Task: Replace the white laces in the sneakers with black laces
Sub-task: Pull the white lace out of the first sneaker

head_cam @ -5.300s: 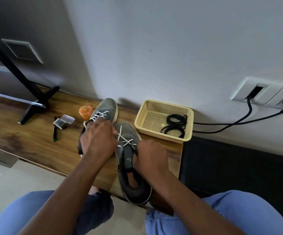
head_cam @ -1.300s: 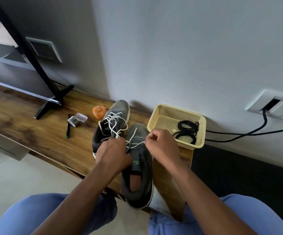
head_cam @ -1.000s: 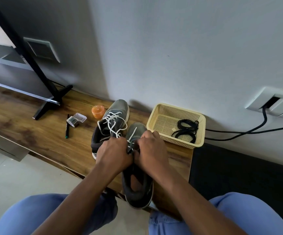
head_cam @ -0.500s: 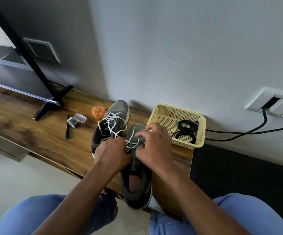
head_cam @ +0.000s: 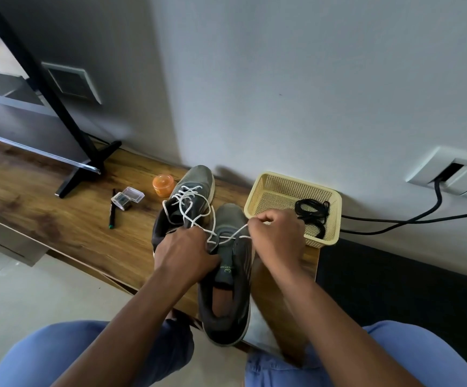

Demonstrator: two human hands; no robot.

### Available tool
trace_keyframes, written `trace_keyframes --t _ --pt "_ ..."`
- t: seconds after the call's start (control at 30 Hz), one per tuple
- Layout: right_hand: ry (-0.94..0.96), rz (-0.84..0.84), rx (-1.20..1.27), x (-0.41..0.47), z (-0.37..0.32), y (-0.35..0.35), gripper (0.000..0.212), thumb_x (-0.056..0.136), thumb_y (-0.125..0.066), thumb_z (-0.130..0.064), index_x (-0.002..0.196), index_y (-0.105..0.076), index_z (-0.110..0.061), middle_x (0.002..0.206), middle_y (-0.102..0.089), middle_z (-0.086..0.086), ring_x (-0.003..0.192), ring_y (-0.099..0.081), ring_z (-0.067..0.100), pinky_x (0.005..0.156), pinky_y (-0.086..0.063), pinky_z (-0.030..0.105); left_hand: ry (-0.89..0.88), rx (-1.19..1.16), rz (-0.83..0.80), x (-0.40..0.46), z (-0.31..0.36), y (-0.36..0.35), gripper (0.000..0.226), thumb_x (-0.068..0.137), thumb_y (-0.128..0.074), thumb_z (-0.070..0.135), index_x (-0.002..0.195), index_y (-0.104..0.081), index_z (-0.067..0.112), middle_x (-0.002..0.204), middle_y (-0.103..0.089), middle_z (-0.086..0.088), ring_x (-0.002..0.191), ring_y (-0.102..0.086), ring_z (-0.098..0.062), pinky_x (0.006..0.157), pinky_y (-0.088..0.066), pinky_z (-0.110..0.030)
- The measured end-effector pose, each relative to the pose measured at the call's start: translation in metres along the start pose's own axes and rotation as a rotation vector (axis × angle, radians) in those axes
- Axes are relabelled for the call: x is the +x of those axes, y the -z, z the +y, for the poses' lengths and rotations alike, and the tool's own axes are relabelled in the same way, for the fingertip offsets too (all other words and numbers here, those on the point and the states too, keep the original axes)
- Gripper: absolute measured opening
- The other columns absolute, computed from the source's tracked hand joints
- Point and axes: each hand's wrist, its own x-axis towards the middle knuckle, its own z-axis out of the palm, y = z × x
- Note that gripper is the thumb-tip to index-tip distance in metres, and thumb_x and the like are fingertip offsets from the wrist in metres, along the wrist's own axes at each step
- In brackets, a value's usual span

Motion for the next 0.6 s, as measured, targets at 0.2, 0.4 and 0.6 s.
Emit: trace_keyframes --t 0.2,0.4,0.6 --pt "0.475 -0.109 -0.351 -0.019 -0.005 -0.014 0.028 0.070 -0.061 -0.039 0.092 -0.077 -0.033 0.106 -0.054 -0.007 0.104 -0.045 0.021 0.085 -0.039 0.038 0.003 -0.044 -0.034 -0.001 0.003 0.004 0.041 0.080 -0.070 0.053 0.066 -0.046 0.023 0.093 -0.070 -0.007 0.092 -0.068 -0.033 0.070 -0.049 -0.033" --pt "0.506 -0.139 -0.513 -0.028 0.001 -0.025 0.009 0.077 -0.076 -0.034 0.080 -0.073 -0.025 0.100 -0.054 -0.007 0.097 -0.044 0.021 0.077 -0.032 0.038 0.009 -0.067 -0.026 -0.002 0.002 0.002 0.040 0.080 -0.070 0.050 0.065 -0.046 0.022 0.087 -0.067 -0.005 0.089 -0.067 -0.032 0.066 -0.044 -0.032" --pt "0.187 -0.083 -0.158 -0.010 -0.003 -0.005 0.015 0.091 -0.063 -0.018 0.082 -0.064 -0.029 0.104 -0.050 -0.003 0.105 -0.044 0.023 0.085 -0.034 0.032 0.024 -0.013 -0.028 0.001 -0.002 0.003 0.029 0.078 -0.073 0.044 0.075 -0.053 0.024 0.094 -0.068 -0.003 0.091 -0.066 -0.029 0.070 -0.044 -0.031"
